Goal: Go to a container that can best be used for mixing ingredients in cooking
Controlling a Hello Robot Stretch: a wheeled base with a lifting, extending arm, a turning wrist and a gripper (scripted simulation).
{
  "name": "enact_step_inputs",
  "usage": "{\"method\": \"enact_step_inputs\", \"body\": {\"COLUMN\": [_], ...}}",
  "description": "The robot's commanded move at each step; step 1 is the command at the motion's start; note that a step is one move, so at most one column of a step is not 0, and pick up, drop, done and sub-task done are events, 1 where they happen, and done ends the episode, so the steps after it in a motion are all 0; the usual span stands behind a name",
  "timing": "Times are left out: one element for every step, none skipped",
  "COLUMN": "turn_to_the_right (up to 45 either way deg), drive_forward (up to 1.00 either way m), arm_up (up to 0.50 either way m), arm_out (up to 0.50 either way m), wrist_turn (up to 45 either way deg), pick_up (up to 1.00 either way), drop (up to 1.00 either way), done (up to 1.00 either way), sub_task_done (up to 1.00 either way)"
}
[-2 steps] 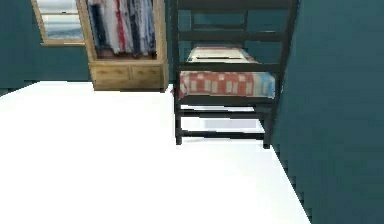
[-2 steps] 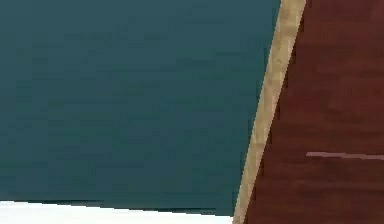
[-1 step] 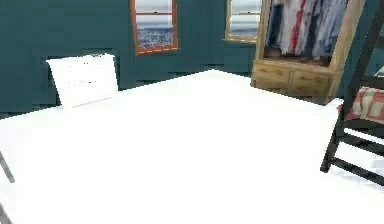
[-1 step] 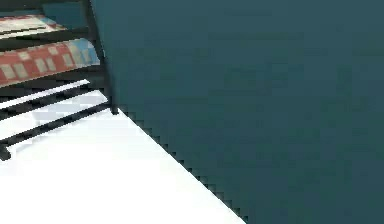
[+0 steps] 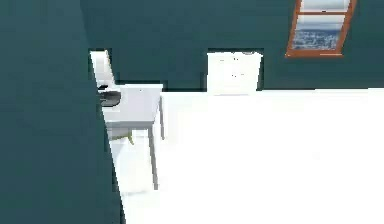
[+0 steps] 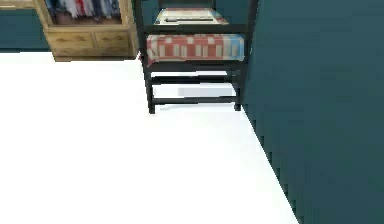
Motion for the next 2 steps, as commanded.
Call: {"method": "enact_step_inputs", "body": {"turn_to_the_right": [0.0, -42.0], "drive_forward": [0.95, 0.0], "arm_up": [0.0, 0.0], "arm_out": [0.0, 0.0], "wrist_turn": [0.0, 0.0], "pick_up": [0.0, 0.0], "drop": [0.0, 0.0], "done": [0.0, 0.0], "sub_task_done": [0.0, 0.0]}}
